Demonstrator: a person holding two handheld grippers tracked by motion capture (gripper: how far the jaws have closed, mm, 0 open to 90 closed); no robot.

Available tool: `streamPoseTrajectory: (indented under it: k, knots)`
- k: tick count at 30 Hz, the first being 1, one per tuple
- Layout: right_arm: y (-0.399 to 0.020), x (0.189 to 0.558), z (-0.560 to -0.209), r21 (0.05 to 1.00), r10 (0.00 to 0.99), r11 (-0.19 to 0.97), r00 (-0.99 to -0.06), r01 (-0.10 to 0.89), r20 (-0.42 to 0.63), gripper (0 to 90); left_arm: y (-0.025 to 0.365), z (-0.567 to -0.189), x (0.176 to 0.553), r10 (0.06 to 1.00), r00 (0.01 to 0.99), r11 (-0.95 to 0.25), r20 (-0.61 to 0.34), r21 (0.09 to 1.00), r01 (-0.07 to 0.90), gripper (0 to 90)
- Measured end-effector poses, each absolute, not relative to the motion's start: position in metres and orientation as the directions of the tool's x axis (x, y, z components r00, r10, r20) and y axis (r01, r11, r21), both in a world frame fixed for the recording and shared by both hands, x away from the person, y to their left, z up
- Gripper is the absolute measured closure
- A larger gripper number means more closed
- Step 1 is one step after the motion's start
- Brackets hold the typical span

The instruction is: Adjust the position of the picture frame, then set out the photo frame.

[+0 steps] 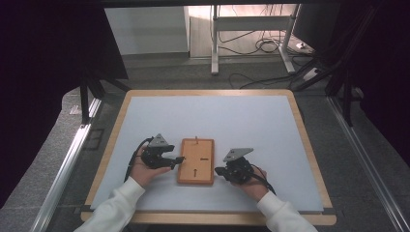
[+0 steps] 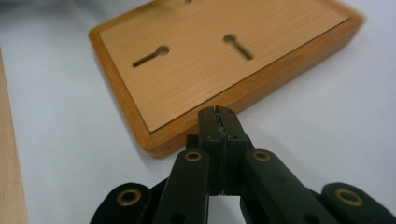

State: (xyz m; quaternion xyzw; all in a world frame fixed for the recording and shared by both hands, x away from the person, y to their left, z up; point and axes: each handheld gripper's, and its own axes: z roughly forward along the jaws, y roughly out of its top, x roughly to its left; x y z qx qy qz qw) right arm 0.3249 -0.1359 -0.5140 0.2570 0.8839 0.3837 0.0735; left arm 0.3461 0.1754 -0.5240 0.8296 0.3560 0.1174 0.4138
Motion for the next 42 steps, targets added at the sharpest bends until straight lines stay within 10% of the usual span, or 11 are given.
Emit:
streamPoseTrajectory:
  k: [9, 23, 42]
  knots:
    - [-0.181, 0.323, -0.506, 0.766, 0.570, 0.512, -0.821, 0.389, 0.037, 89.1, 0.174, -0.523, 0.348, 0.685, 0.722, -0.400, -0.094, 0.780, 0.481, 33.6]
    - [-0.201, 0.319, -0.507, 0.784, 0.627, 0.482, -0.779, 0.392, 0.004, 47.4, 0.168, -0.520, 0.351, 0.652, 0.754, -0.423, -0.073, 0.791, 0.442, 29.3]
    - [-0.207, 0.317, -0.508, 0.783, 0.648, 0.459, -0.761, 0.419, 0.028, 34.9, 0.141, -0.513, 0.405, 0.580, 0.812, -0.461, -0.062, 0.797, 0.390, 32.8]
